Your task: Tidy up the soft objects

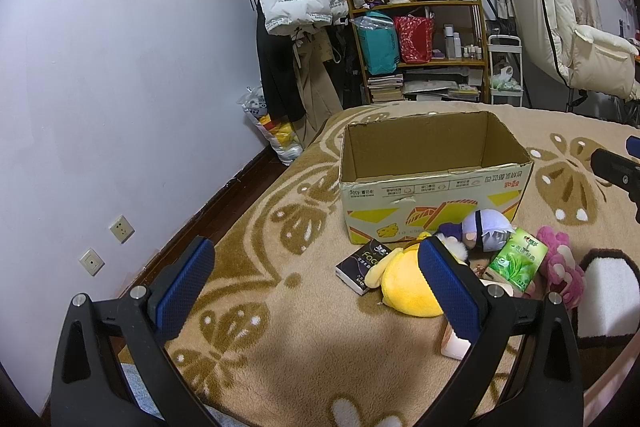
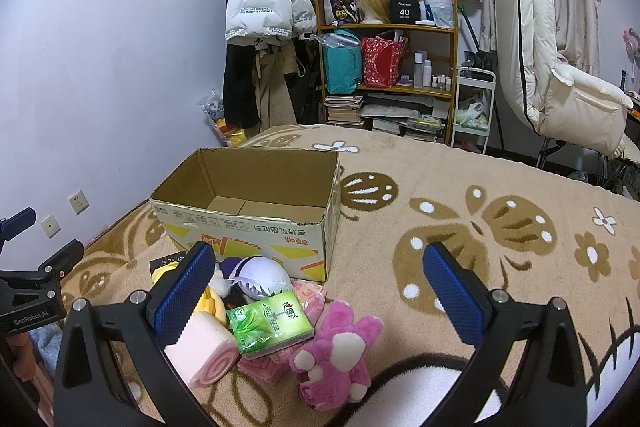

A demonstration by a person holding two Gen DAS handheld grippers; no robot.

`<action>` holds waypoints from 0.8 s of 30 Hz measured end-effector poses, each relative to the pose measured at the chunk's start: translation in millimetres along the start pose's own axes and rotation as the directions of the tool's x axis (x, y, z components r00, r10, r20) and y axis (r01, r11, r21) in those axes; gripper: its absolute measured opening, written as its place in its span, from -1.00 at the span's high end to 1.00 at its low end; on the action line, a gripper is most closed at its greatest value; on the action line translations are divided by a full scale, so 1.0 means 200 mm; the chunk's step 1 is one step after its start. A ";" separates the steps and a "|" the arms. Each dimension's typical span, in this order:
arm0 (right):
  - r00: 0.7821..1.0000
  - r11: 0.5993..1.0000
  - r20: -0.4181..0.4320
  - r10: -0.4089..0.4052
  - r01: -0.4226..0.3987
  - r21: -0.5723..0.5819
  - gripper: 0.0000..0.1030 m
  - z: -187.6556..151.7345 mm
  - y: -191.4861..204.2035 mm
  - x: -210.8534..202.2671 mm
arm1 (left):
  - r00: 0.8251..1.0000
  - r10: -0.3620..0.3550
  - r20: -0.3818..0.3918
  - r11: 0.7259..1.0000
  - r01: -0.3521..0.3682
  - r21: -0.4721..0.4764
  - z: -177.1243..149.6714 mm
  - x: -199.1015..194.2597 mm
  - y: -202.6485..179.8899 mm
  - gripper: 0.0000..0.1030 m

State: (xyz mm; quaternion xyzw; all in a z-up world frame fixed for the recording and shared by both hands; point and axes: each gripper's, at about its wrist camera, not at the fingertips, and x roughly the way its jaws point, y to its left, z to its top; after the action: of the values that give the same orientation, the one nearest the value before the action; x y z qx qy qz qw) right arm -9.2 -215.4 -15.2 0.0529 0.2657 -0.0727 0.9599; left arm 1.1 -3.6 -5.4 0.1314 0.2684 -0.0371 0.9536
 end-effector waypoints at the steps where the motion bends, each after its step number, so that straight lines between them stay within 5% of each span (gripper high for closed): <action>1: 1.000 1.000 0.001 -0.002 0.002 0.000 -1.00 0.00 0.00 0.00 | 1.000 -0.002 0.000 1.000 0.002 -0.001 0.00 0.00 0.00 -0.96; 14: 1.000 1.000 -0.024 0.016 -0.016 0.010 -1.00 -0.05 -0.01 0.05 | 0.997 -0.065 -0.041 0.997 0.066 0.032 0.00 0.03 -0.04 -0.96; 24: 0.980 0.997 -0.186 0.067 -0.057 0.058 -1.00 -0.04 -0.05 0.20 | 0.979 -0.162 -0.127 0.981 0.173 0.089 0.02 0.10 -0.20 -0.96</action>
State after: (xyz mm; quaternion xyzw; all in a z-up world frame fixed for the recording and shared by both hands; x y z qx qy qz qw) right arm 20.0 -229.3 -43.0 0.0931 0.3513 -0.0444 0.9306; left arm 14.2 -43.3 -22.4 0.1575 0.3326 -0.1228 0.9217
